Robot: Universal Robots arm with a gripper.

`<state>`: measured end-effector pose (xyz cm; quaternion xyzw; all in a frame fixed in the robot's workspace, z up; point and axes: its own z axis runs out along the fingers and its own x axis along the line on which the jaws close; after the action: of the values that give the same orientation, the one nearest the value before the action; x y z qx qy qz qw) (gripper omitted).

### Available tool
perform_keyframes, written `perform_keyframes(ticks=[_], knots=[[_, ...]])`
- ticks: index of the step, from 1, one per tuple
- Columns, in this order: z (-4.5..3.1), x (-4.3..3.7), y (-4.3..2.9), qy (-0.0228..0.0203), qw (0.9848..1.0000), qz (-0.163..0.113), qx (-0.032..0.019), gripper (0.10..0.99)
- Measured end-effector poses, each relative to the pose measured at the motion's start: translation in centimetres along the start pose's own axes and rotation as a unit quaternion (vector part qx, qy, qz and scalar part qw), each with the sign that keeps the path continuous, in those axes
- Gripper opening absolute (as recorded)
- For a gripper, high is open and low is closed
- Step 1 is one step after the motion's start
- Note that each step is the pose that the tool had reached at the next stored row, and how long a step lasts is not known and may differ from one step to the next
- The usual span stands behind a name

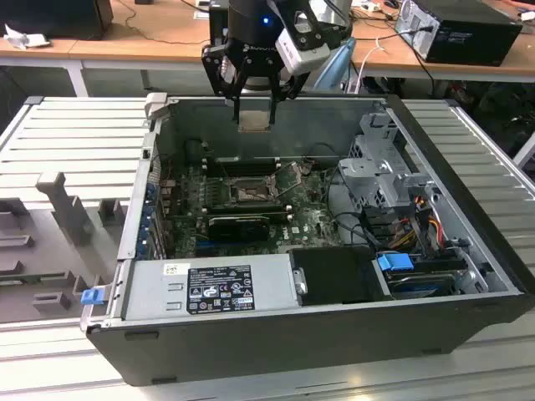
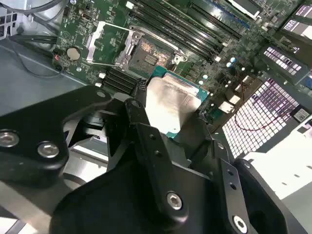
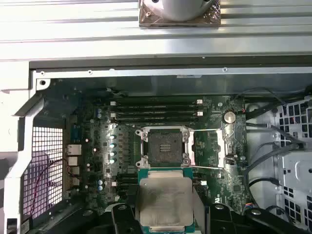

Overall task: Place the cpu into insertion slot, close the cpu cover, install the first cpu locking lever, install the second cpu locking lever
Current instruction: 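Place the cpu into insertion slot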

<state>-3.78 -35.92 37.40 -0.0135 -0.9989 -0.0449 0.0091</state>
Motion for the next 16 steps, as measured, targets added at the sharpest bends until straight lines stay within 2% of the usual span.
perform_keyframes(ticks=[3, 11, 16], knots=[[0.0, 0.0, 0.0, -0.0019, 0.9998, 0.022, -0.0004, 0.525], [0.0, 0.0, 0.0, -0.0036, 0.9992, 0.04, -0.0007, 0.525], [0.01, 0.0, 0.0, -0.0057, 0.9979, 0.064, -0.0012, 0.525]])
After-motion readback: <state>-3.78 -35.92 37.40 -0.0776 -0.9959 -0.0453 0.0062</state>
